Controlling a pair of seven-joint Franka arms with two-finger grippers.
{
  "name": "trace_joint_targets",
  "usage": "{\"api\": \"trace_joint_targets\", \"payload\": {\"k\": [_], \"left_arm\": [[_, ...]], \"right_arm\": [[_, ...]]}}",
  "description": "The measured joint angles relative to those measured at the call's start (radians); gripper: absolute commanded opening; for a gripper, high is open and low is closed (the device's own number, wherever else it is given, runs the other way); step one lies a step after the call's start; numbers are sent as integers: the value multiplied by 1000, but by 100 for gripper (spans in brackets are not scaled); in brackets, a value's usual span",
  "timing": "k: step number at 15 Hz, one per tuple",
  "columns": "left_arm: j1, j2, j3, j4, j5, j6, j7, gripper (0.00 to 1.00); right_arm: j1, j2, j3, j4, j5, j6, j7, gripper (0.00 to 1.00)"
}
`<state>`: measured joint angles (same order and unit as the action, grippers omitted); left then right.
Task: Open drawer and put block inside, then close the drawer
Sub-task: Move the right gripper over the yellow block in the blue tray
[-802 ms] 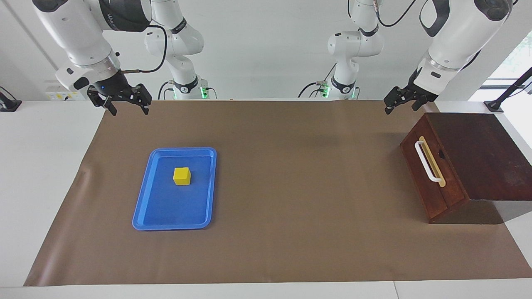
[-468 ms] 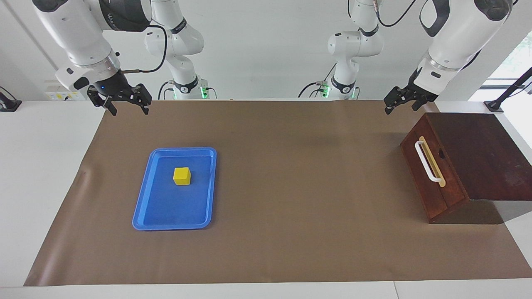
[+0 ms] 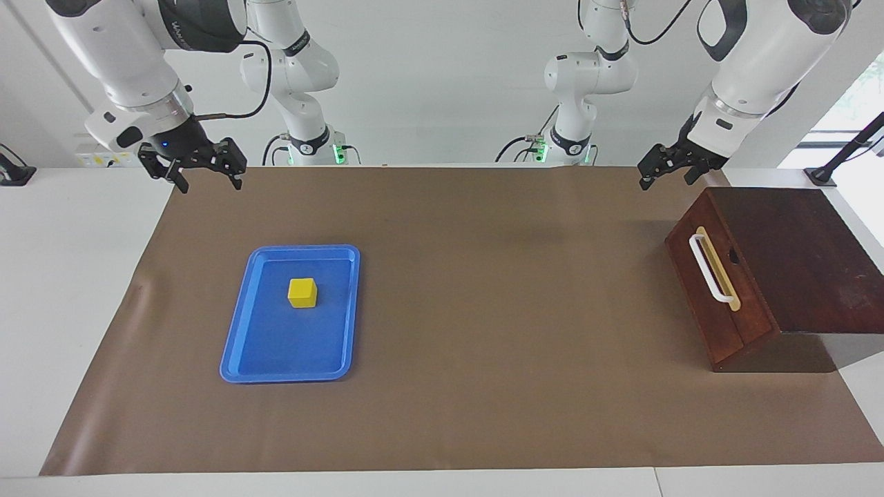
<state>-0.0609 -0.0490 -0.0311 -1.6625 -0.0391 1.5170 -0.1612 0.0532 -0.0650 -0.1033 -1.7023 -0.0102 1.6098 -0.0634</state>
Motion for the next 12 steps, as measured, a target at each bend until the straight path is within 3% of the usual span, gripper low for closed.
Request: {"api": "trace_joint_targets", "payload": {"k": [3,7,12], "left_arm": [[-1,0,-3,0,0,11,1,100],[-9,0,-4,-7,13,38,1,100],[-59,0,-8,-65,237,140,5,100]], "right_arm": [[-1,47,0,7,4,41,172,99],[-22,231,-1,163,36,56,375,100],[-35,389,-1,241,203,199,840,100]]}}
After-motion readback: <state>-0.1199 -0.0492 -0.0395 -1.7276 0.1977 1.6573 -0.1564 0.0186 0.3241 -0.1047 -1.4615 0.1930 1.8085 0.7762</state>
